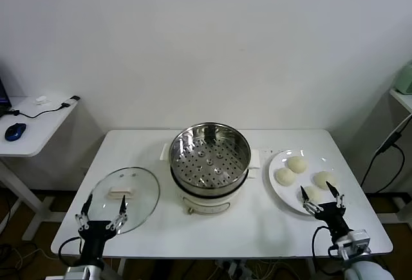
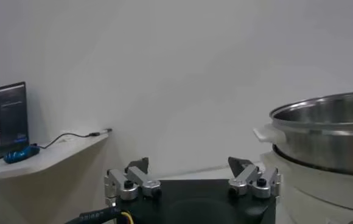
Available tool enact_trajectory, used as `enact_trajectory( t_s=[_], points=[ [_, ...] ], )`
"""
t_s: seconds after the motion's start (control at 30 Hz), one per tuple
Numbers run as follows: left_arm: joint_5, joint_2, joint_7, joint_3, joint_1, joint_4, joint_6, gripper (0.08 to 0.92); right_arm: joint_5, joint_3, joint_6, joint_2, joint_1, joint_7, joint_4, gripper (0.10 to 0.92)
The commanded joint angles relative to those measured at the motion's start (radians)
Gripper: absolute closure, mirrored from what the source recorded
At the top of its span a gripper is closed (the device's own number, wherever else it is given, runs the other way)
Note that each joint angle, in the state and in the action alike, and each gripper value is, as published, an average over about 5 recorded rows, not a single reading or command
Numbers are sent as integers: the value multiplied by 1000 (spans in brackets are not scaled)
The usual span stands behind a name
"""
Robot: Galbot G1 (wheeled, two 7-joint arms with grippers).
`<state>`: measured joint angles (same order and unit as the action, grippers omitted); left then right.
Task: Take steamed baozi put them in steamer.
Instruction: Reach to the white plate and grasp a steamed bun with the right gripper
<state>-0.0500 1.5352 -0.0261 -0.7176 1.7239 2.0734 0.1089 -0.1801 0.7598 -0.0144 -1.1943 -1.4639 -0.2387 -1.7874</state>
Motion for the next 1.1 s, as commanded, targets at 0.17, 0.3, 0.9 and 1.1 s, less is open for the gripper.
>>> enact_trajectory(
  t_s=[0.17, 0.3, 0.9, 1.1],
  points=[
    [-2, -4, 5, 6, 10, 4, 6, 177, 111, -68, -141, 425, 183, -303, 127, 203],
    [-2, -1, 10, 10, 20, 9, 13, 177, 115, -253, -204, 649, 376, -431, 235, 203],
    [0, 14, 35, 21, 57, -28, 81, 177, 468, -1597, 118, 465, 1723, -903, 982, 203],
    [5, 12, 35, 9, 38, -39, 73, 177, 541, -1578, 192, 273, 1741, -903, 1227, 203]
  ],
)
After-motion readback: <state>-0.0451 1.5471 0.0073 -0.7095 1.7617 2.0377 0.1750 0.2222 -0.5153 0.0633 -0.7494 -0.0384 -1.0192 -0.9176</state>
